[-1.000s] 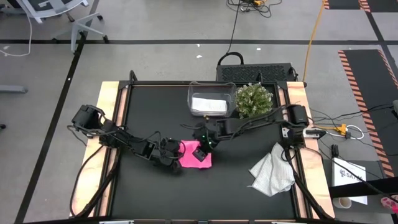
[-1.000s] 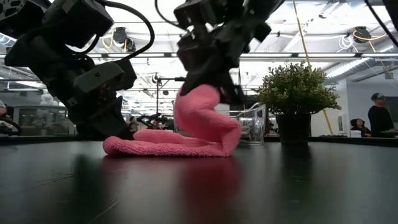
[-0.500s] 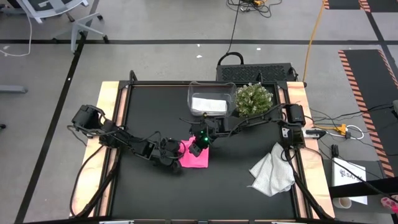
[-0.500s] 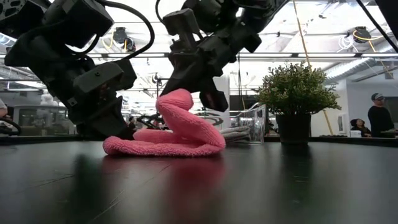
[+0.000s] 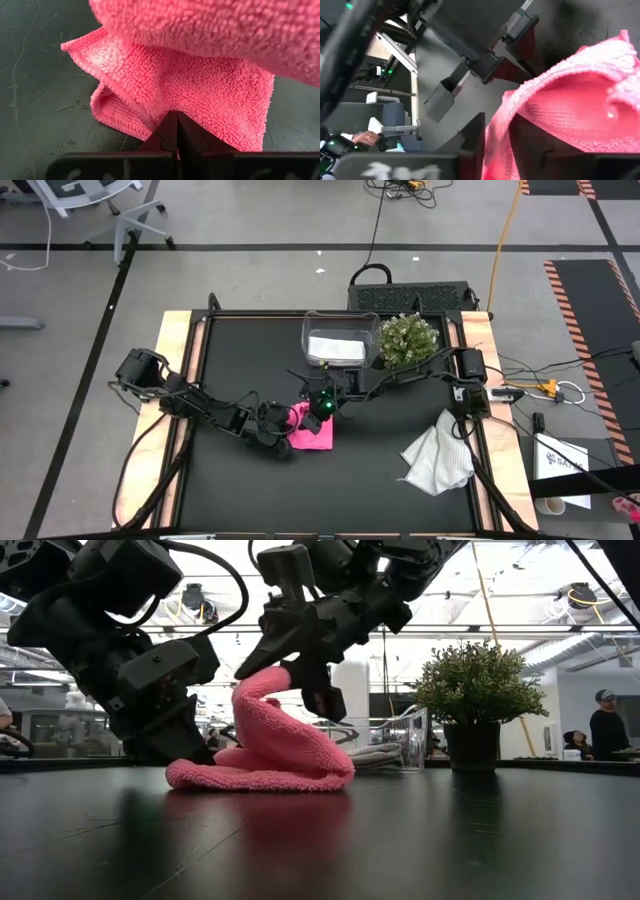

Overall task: Fold microfiber towels
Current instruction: Fold the pink towel

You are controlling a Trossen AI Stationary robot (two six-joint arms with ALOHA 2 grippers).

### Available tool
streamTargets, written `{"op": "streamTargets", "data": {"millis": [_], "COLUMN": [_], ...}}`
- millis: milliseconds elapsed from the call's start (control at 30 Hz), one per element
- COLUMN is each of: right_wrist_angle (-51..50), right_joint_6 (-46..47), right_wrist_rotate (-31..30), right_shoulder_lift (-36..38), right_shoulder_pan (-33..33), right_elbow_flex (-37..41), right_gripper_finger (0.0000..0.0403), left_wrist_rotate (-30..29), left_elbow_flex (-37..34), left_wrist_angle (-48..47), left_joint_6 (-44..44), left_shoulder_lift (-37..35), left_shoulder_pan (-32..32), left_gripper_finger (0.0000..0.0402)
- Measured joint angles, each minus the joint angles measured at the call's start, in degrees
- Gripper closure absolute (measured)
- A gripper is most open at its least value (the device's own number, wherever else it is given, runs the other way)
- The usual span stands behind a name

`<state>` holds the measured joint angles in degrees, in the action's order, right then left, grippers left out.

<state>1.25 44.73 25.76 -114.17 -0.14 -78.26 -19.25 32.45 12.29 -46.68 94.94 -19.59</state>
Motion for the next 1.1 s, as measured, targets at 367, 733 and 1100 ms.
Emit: {"op": "streamTargets", "data": {"millis": [367, 733, 1100], "right_wrist_angle": [0.26, -7.54, -6.66], "right_joint_6": [1.03, -0.5, -0.99], "right_wrist_rotate": [0.0, 2.2, -3.33], "right_shoulder_lift": [0.0, 0.55, 0.52], "right_shoulder_pan": [-0.58, 0.71, 1.09], "right_elbow_flex": [0.0, 0.0, 0.09], "right_gripper_finger": [0.0259, 0.0269, 0.0271], "left_wrist_rotate": [0.11, -1.66, -3.32], "left_elbow_flex": [0.0, -0.13, -0.09], "left_wrist_angle": [-0.04, -14.38, -21.87], "left_joint_6": [-0.11, 0.91, 1.08], "left_shoulder_lift": [0.0, -7.22, -15.5], "left_shoulder_pan": [0.02, 0.04, 0.35], "left_gripper_finger": [0.04, 0.04, 0.0399]}}
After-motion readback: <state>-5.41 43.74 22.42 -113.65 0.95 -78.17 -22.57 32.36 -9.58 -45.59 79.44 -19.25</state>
